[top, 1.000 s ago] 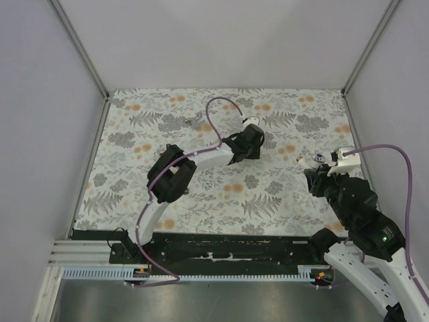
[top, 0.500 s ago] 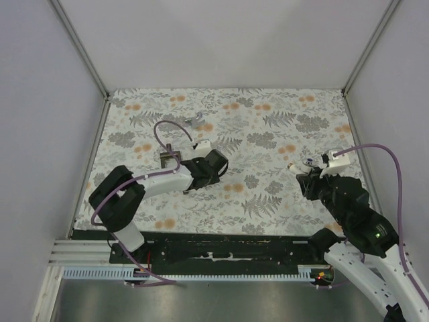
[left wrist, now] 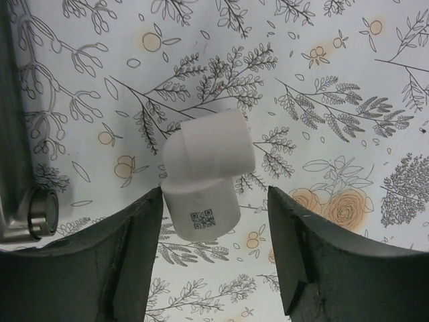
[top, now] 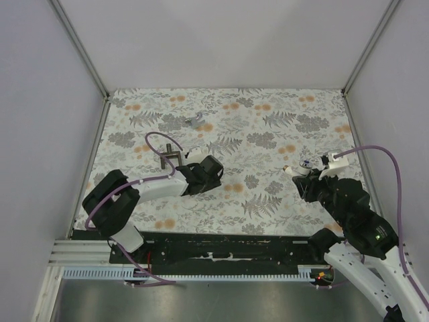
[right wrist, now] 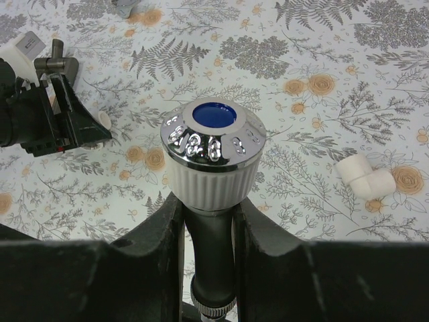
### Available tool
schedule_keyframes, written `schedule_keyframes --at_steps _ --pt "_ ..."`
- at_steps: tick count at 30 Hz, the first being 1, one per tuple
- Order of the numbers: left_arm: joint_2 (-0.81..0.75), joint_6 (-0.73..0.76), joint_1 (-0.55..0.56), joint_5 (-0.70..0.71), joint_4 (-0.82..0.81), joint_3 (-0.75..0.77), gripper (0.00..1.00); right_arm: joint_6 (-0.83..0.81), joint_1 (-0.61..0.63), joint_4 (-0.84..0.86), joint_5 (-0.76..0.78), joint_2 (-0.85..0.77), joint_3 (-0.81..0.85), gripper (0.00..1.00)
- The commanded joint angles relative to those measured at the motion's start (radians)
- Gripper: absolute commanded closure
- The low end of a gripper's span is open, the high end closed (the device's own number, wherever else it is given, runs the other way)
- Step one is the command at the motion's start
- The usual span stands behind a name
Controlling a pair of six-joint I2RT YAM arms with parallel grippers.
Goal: Install the water faucets
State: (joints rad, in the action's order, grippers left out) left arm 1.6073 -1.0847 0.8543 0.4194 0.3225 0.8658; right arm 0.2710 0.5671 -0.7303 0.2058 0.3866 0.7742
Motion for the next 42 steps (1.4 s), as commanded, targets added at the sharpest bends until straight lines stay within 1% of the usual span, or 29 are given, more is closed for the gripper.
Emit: schedule_keyframes --at_steps 1,7,11,14,18,20,21,23,25,30,34,39,42 --pt "-0.033 -0.098 0.023 -0.043 -0.059 -0.002 0.29 0.013 -0.001 0.057 -0.023 -0.014 -0.004 1.0" --pt "0.003 -0.1 0.072 -0.088 -0.074 0.088 0.26 0.011 0.001 0.057 -0.04 -0.017 -0.009 1.0" --pt "-0.027 -0.106 0.092 -0.085 -0.045 0.105 0.23 0.01 0.001 0.055 -0.045 -0.023 -0.007 1.0" --pt "-0.093 -0.103 0.092 -0.05 0.028 0.085 0.21 0.011 0.001 0.046 -0.043 -0.028 0.002 1.0" --pt "-0.197 -0.061 0.083 0.059 0.171 0.064 0.16 0.011 0.002 0.032 -0.045 -0.032 0.008 1.0" --pt "-0.219 -0.017 0.049 0.056 0.217 0.075 0.18 0.011 0.001 0.029 -0.049 -0.031 0.011 1.0" --pt "-0.221 0.021 0.017 0.02 0.228 0.084 0.18 0.013 0.002 0.029 -0.052 -0.031 0.011 1.0" --pt "-0.19 0.095 -0.049 -0.078 0.256 0.128 0.19 0.014 0.002 0.031 -0.06 -0.022 0.01 1.0" --pt "-0.137 0.198 -0.081 -0.138 0.288 0.198 0.2 0.019 0.001 0.031 -0.066 -0.011 0.013 1.0" --pt "0.07 0.399 -0.093 -0.2 0.484 0.425 0.2 0.034 0.001 0.029 -0.085 0.018 0.02 1.0" --pt "0.186 0.462 -0.104 -0.218 0.539 0.532 0.2 0.042 0.001 0.028 -0.111 0.032 0.017 1.0" --pt "0.304 0.502 -0.123 -0.194 0.582 0.63 0.24 0.042 0.001 0.023 -0.124 0.04 0.017 1.0" --pt "0.345 0.529 -0.127 -0.195 0.59 0.673 0.28 0.042 0.001 0.02 -0.126 0.044 0.017 1.0"
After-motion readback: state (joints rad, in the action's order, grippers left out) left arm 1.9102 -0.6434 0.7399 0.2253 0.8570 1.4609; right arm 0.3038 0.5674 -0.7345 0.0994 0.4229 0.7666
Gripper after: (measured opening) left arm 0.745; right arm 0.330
